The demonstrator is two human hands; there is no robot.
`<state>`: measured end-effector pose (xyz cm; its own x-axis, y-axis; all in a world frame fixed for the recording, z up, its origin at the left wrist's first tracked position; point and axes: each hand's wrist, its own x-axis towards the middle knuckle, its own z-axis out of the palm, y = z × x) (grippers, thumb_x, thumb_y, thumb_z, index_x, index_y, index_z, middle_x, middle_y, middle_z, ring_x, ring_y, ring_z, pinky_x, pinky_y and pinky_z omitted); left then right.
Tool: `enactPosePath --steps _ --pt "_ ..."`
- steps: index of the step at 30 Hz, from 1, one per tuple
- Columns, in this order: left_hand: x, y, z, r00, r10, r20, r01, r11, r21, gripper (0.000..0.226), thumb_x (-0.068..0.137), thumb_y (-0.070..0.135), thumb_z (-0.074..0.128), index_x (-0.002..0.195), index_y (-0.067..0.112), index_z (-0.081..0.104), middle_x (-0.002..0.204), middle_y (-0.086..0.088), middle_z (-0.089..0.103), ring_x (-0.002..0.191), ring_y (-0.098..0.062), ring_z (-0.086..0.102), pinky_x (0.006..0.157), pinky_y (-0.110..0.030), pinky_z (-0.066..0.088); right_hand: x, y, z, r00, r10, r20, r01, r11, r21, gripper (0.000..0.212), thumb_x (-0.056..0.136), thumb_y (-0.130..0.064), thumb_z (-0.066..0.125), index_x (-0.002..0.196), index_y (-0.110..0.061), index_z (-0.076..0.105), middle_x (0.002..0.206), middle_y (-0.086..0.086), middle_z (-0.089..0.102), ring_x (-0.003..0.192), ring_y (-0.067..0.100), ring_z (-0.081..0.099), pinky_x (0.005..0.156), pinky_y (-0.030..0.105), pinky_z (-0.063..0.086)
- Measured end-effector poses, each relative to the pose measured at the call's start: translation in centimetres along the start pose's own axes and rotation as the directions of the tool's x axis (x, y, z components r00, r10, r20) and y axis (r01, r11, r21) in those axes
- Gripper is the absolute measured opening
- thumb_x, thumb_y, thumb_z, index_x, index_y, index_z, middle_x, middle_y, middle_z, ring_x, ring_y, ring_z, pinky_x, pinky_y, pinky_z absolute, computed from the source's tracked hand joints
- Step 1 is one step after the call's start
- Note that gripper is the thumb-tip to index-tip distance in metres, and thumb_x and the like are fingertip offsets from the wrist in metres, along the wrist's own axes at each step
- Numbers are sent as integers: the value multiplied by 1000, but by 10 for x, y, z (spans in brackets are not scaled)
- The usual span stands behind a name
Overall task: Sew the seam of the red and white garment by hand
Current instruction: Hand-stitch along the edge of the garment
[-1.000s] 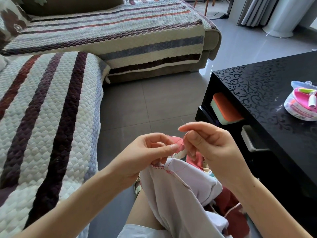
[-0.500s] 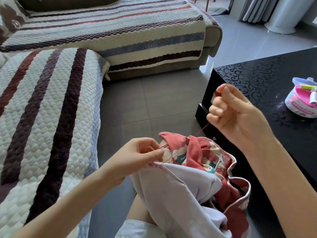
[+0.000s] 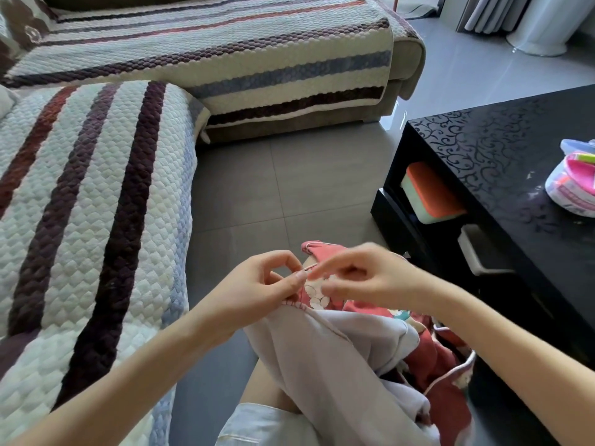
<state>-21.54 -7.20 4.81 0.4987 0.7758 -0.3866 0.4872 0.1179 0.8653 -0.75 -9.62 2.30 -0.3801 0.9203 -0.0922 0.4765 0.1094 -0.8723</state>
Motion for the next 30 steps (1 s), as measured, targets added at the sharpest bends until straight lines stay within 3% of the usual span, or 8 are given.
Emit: enactPosePath --steps 4,6,8,10,14,19,24,30 --pt "-2 2 0 999 27 31 -27 1000 -5 24 79 49 58 80 26 62 72 -10 72 63 -13 56 66 -30 40 -1 -6 23 997 -7 73 -6 984 176 15 86 -37 66 95 -27 73 81 24 64 69 27 54 66 46 44" --pt "-2 3 0 999 32 33 -33 999 2 21 85 46 62 79 25 62 69 -9 71 60 -12 54 62 -28 39 -2 -10 25 999 12 53 -25 970 242 18 86 -32 66 88 -16 73 88 28 64 76 26 55 71 51 45" --pt "-3 2 0 998 40 39 -41 999 10 17 91 36 62 80 23 62 66 -5 69 58 -11 52 59 -26 38 -4 -13 19 999 36 30 -44 951 307 20 88 -26 68 84 -7 71 84 31 61 75 23 53 68 45 42" --pt "-3 3 -1 998 40 54 -41 999 6 18 90 34 62 84 18 62 63 -1 68 56 -9 50 56 -20 37 -6 -13 11 999 40 16 -43 920 390 20 85 -24 69 78 -6 69 74 25 59 69 19 51 64 27 42" --pt "-6 3 -7 990 12 138 3 994 -107 35 69 26 79 91 9 59 69 -3 70 60 -8 59 59 -12 43 -9 -23 -2 998 49 -40 -23 875 484 21 79 -15 70 70 3 64 63 12 57 53 6 50 55 6 39" --pt "-9 1 -8 988 5 156 8 997 -80 44 62 -5 84 93 12 57 71 -4 71 64 -12 62 61 -16 48 -12 -30 -11 990 89 -112 -24 874 484 19 78 -10 70 73 8 65 61 6 56 48 -2 50 49 7 34" --pt "-12 1 -5 993 16 119 -6 997 -83 40 64 -6 82 90 11 57 67 -3 71 61 -11 61 60 -16 48 -11 -31 -16 978 108 -178 0 855 519 17 73 -18 66 58 -10 66 47 -6 38 46 6 27 45 12 24" --pt "-13 0 -4 993 0 117 14 993 -115 39 63 -7 82 87 11 57 64 -3 69 56 -9 60 56 -14 46 -11 -36 -22 964 111 -242 35 848 528 16 70 -17 69 55 -15 65 49 -2 32 49 10 23 47 18 20"
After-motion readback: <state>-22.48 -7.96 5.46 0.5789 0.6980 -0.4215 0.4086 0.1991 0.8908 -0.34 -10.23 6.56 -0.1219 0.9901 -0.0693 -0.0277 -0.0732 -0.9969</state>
